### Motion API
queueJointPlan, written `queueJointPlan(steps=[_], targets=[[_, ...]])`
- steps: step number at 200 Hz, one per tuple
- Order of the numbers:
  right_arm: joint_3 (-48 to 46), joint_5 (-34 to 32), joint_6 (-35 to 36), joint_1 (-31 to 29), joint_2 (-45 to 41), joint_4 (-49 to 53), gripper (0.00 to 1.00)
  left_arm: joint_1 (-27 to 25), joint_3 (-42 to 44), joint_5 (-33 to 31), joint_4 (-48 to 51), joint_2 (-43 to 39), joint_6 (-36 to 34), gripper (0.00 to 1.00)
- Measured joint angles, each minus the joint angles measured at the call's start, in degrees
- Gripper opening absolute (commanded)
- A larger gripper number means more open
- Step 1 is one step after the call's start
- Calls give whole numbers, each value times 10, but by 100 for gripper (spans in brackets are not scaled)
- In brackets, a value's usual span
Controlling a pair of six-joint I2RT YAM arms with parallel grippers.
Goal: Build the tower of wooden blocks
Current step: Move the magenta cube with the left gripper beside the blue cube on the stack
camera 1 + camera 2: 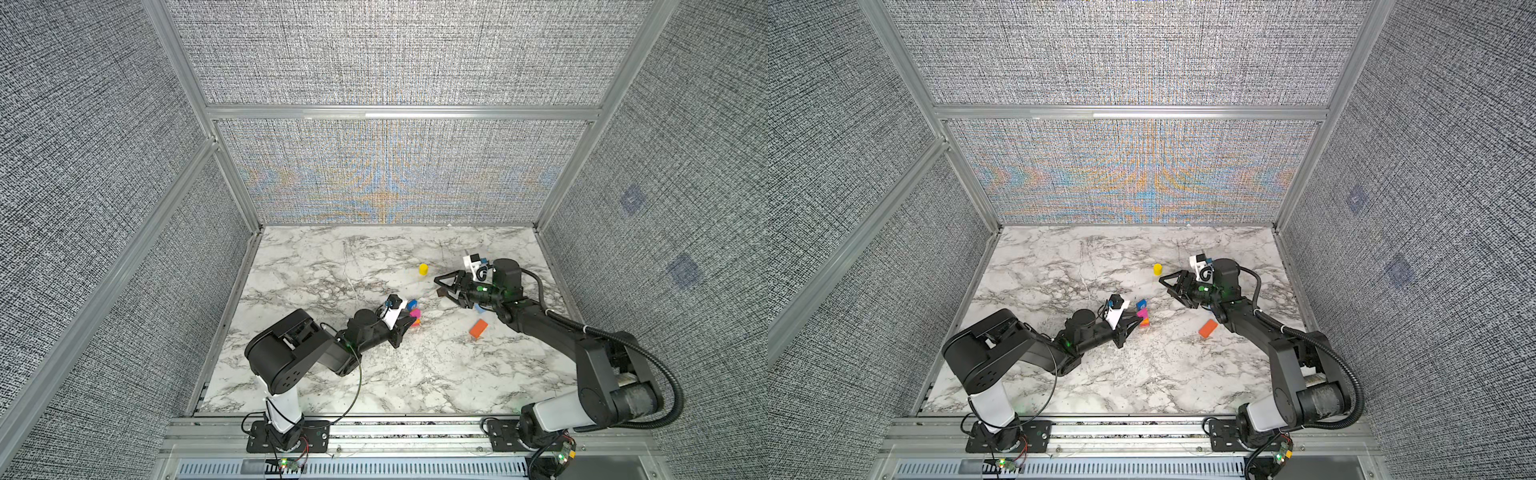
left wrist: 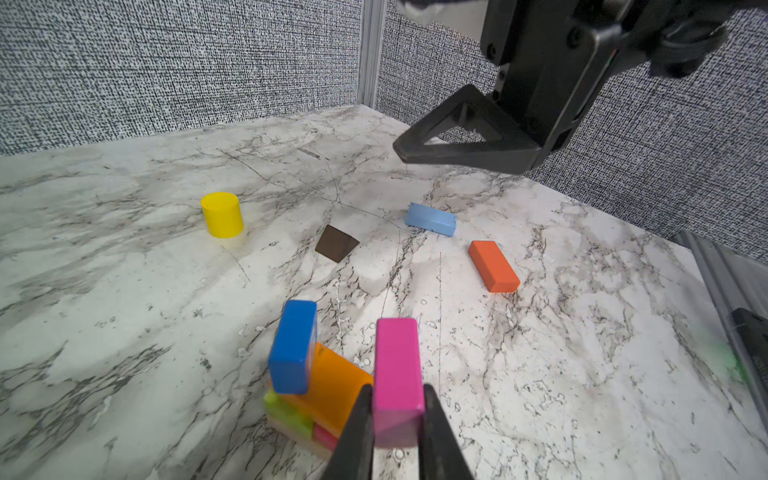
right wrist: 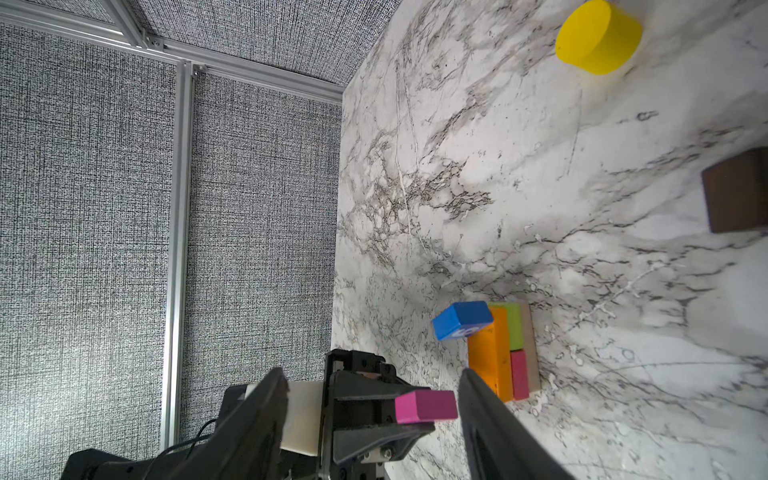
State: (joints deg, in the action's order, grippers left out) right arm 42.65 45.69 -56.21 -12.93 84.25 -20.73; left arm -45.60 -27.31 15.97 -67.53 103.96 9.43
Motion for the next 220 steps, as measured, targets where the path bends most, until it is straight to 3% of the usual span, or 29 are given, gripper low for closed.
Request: queueJointPlan(steps=[220], targets=[[0, 19, 0, 12, 20, -9, 67, 0, -25, -9, -20, 56, -4, 12]])
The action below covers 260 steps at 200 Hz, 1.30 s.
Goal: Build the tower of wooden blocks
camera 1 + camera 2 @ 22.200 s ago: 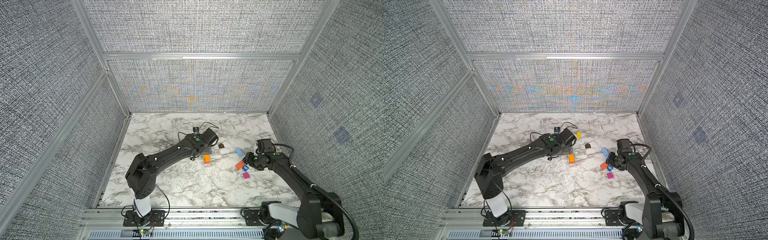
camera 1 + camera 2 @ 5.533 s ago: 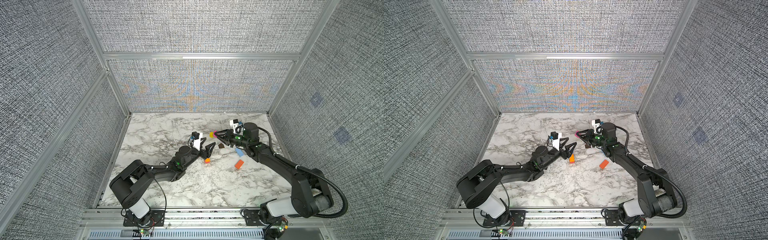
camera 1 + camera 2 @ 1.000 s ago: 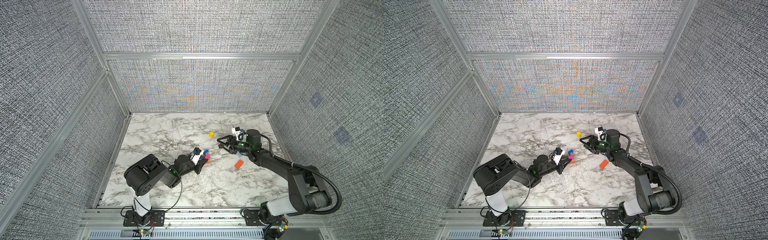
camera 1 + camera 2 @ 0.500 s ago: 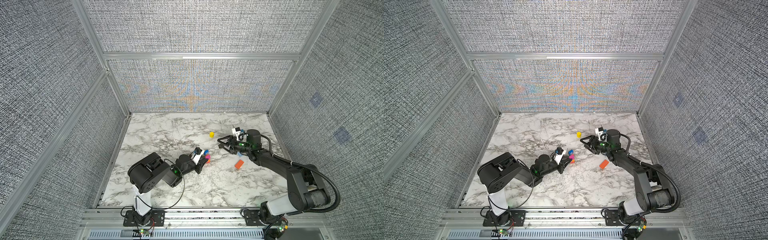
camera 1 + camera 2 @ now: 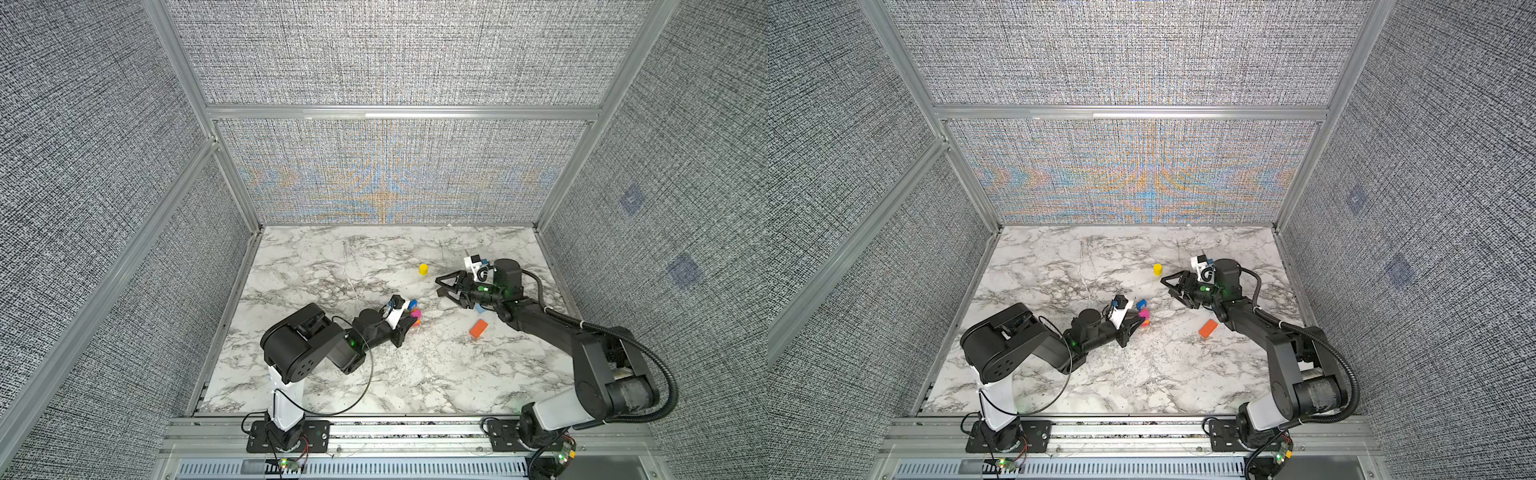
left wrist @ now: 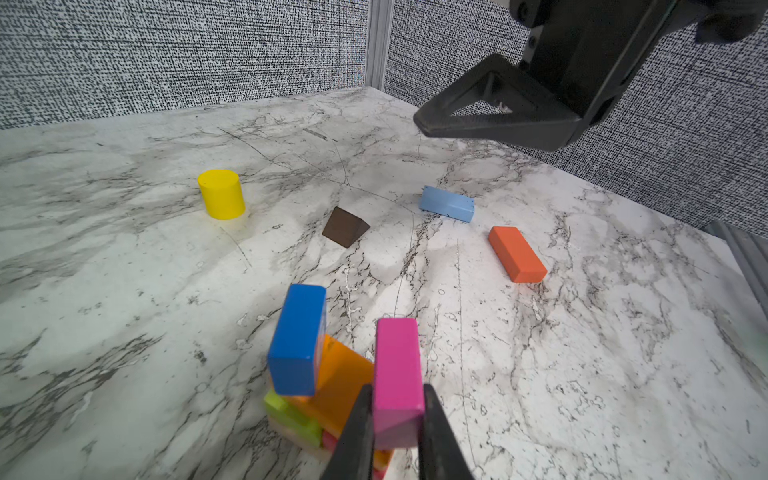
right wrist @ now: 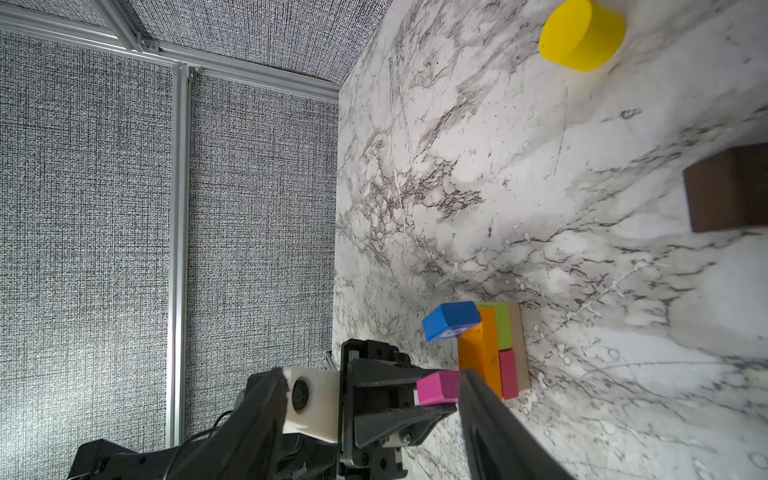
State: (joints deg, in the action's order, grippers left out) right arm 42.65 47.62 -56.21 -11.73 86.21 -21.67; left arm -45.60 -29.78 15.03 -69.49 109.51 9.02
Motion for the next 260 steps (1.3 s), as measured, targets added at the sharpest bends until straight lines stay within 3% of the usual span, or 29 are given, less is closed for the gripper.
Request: queueJointPlan(steps=[164, 260], targets=[[-7, 4, 0, 2, -14, -2, 68, 0, 1, -1, -11, 10, 0, 22], [-7, 5, 4, 2, -19, 3, 68, 0, 1, -1, -12, 11, -2, 37]])
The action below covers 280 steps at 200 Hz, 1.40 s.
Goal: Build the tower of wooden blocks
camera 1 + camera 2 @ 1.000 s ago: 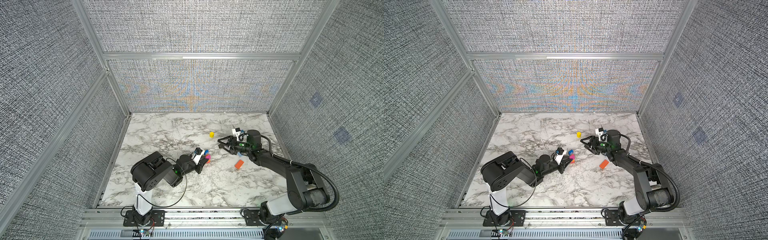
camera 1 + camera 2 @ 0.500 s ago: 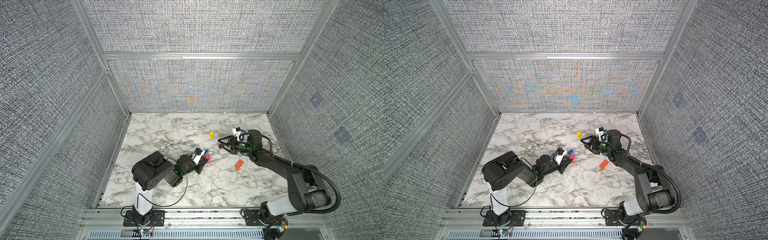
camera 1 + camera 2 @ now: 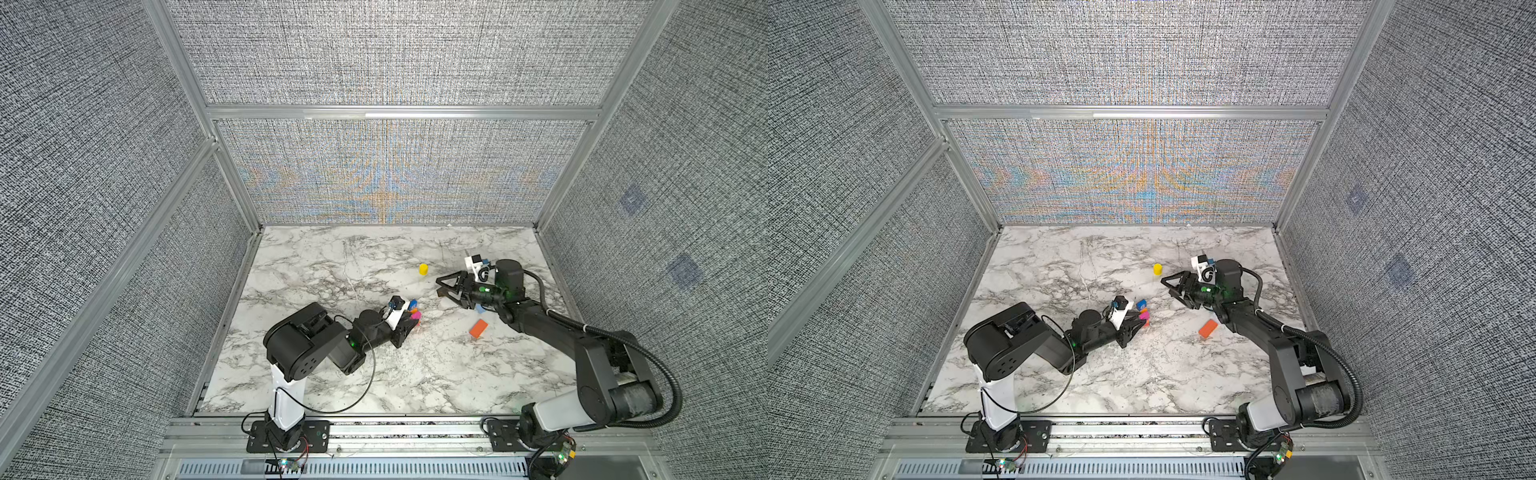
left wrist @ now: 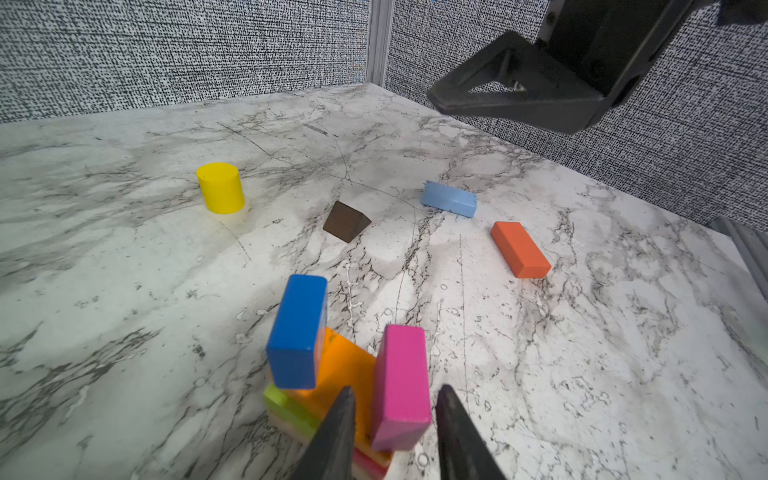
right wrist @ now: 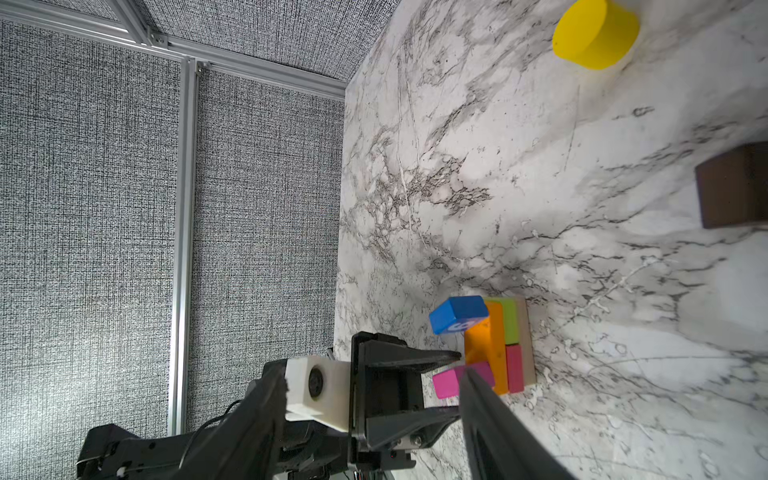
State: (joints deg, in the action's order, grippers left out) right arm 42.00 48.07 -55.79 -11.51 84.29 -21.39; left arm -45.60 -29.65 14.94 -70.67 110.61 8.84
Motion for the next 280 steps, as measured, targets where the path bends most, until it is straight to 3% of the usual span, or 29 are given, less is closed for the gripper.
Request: queueJointPlan(steps=[109, 151, 160, 164, 204, 233, 280], targets=[[10, -3, 56, 7, -32, 59, 72, 0, 11, 0, 2, -27, -9, 55], [61, -31, 128, 14, -89, 183, 74, 0, 31, -15, 28, -83, -12, 74], [80, -49, 158, 14, -109, 224, 74, 0, 31, -23, 43, -104, -13, 83], [86, -57, 170, 14, -117, 239, 74, 0, 30, -29, 50, -113, -13, 95], [119, -172, 286, 14, -197, 385, 77, 0, -8, -80, 215, -259, 1, 99], [117, -266, 349, 15, -225, 441, 85, 0, -96, -155, 416, -362, 41, 99], [92, -378, 410, 17, -202, 459, 88, 0, -196, -285, 696, -395, 120, 99]])
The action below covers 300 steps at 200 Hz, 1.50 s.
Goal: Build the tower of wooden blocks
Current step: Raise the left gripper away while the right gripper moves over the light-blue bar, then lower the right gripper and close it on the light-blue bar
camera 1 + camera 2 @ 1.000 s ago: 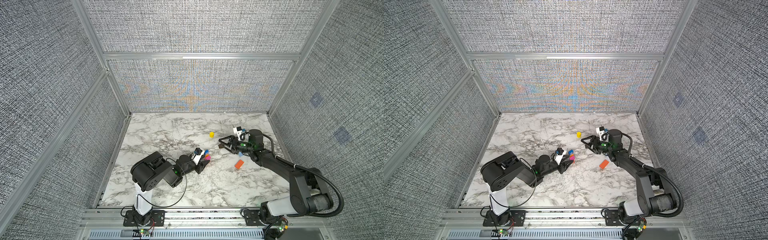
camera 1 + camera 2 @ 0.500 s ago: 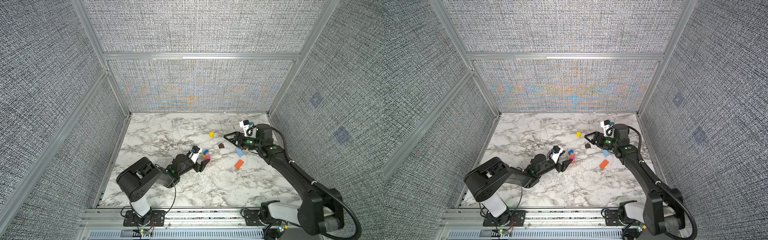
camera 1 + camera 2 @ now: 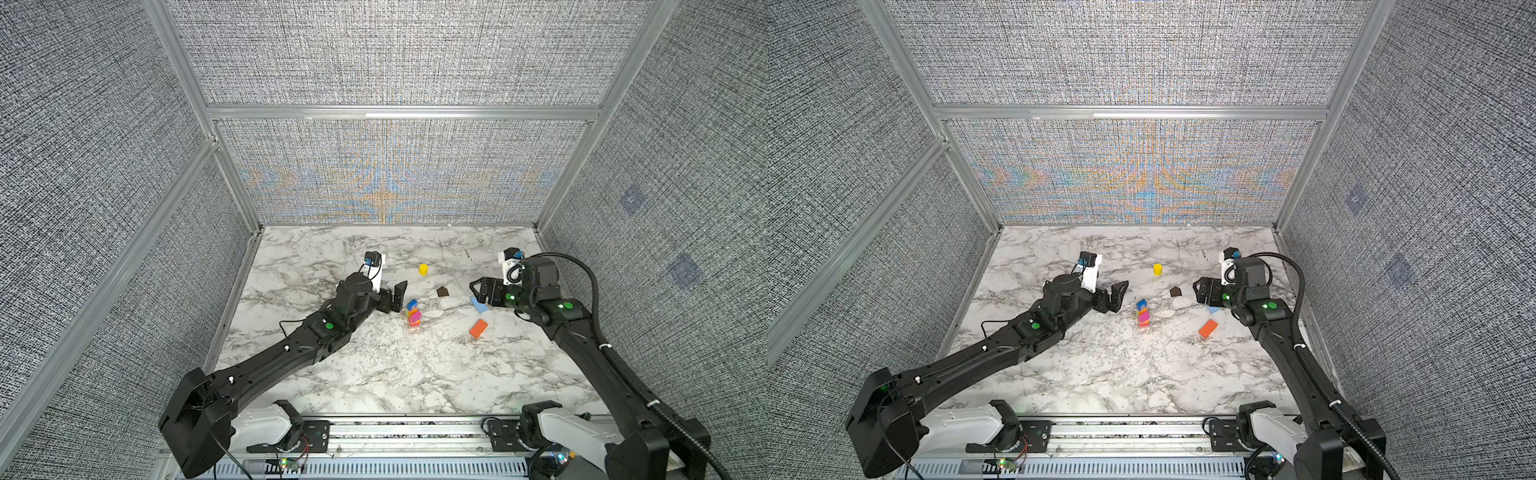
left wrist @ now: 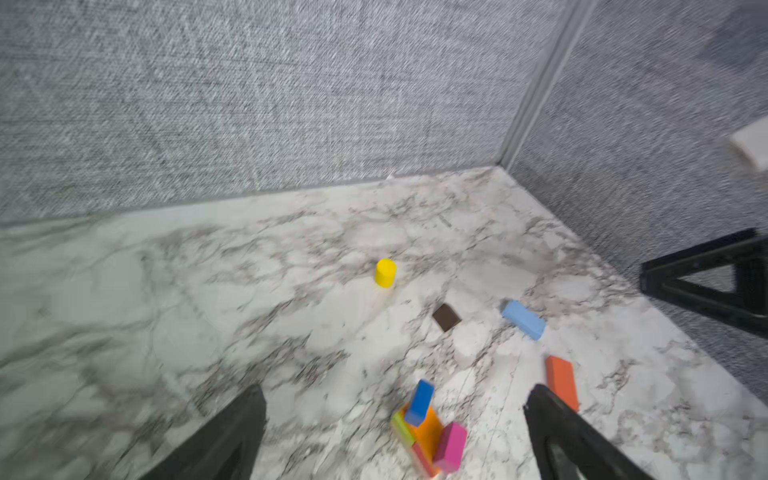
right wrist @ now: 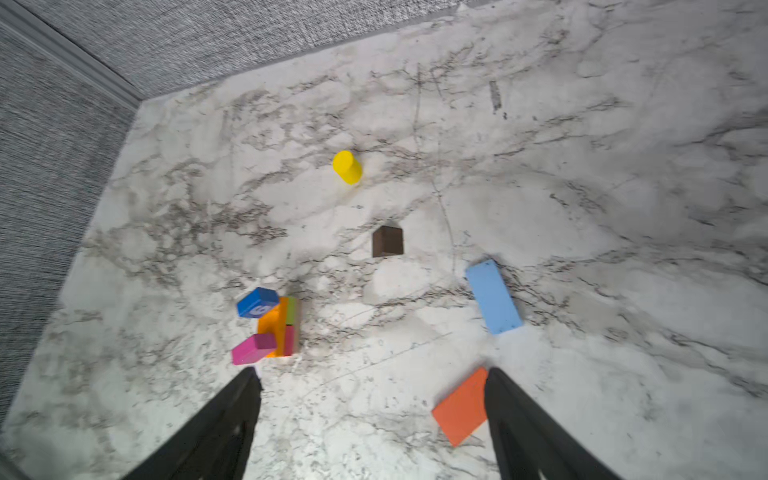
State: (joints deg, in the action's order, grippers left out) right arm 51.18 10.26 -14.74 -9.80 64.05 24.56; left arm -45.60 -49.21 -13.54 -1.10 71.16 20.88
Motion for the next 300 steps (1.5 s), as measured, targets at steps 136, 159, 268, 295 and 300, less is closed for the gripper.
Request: queueJointPlan(steps=[136, 159, 268, 295, 300], targets=[[43, -66, 49, 35, 275, 16, 93, 7, -8, -136, 198, 110, 171, 99], [43, -63, 50, 41, 291, 16, 93, 7, 10, -121, 173, 129, 179, 99], [134, -14, 74, 63, 377, 24, 92, 7, 41, -115, 136, 147, 181, 99], [148, 2, 78, 64, 395, 30, 89, 7, 43, -124, 137, 137, 181, 99], [149, 6, 78, 64, 396, 30, 87, 7, 44, -125, 137, 136, 181, 99]])
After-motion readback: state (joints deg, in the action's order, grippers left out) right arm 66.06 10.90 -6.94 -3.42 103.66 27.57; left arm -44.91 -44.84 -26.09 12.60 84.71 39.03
